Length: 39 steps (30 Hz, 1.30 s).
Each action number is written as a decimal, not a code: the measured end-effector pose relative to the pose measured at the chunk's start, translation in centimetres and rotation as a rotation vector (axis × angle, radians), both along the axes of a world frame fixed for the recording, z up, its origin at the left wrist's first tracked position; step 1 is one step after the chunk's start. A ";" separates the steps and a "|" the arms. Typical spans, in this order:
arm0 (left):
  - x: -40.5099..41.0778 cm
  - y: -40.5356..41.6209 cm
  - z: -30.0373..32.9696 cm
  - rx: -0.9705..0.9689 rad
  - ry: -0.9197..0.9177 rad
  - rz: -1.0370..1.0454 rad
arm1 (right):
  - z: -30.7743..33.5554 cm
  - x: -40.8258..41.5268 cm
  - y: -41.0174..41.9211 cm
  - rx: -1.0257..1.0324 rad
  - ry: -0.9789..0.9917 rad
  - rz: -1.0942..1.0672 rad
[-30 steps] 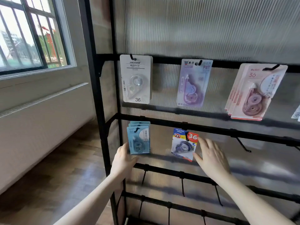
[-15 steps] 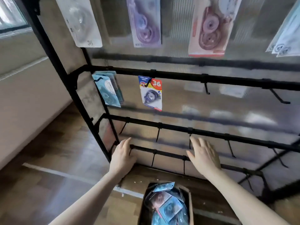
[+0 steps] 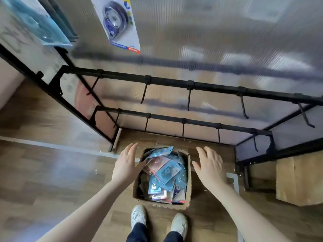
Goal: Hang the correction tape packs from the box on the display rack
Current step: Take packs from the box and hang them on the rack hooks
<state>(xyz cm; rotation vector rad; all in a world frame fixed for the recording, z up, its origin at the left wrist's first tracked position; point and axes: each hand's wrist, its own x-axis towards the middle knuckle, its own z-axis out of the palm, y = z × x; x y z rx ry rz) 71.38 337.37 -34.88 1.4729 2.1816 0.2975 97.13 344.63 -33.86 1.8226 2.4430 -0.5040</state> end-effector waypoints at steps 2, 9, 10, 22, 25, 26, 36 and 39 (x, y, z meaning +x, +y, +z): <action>-0.1 -0.7 -2.6 -0.056 -0.021 -0.004 | -2.5 0.2 -0.9 -0.043 -0.024 -0.011; -0.5 -3.5 -11.4 -0.220 -0.045 -0.008 | -11.1 -0.1 -3.0 -0.174 -0.093 -0.024; -0.6 -3.7 -12.9 -0.235 -0.049 -0.013 | -12.8 -0.2 -3.4 -0.177 -0.094 -0.031; -1.0 1.6 -25.3 -0.190 -0.015 -0.202 | -23.1 0.1 -4.6 -0.214 -0.168 -0.071; -0.9 3.7 -27.9 -0.199 0.014 -0.260 | -24.7 0.1 -4.2 -0.202 -0.162 -0.066; -0.8 4.3 -28.7 -0.201 0.025 -0.272 | -25.3 0.2 -4.0 -0.192 -0.156 -0.066; 0.7 8.8 -35.5 -0.224 0.068 -0.366 | -31.0 0.1 -1.8 -0.121 -0.099 -0.084; 1.0 9.6 -36.7 -0.215 0.107 -0.414 | -32.1 0.0 -1.4 -0.122 -0.084 -0.076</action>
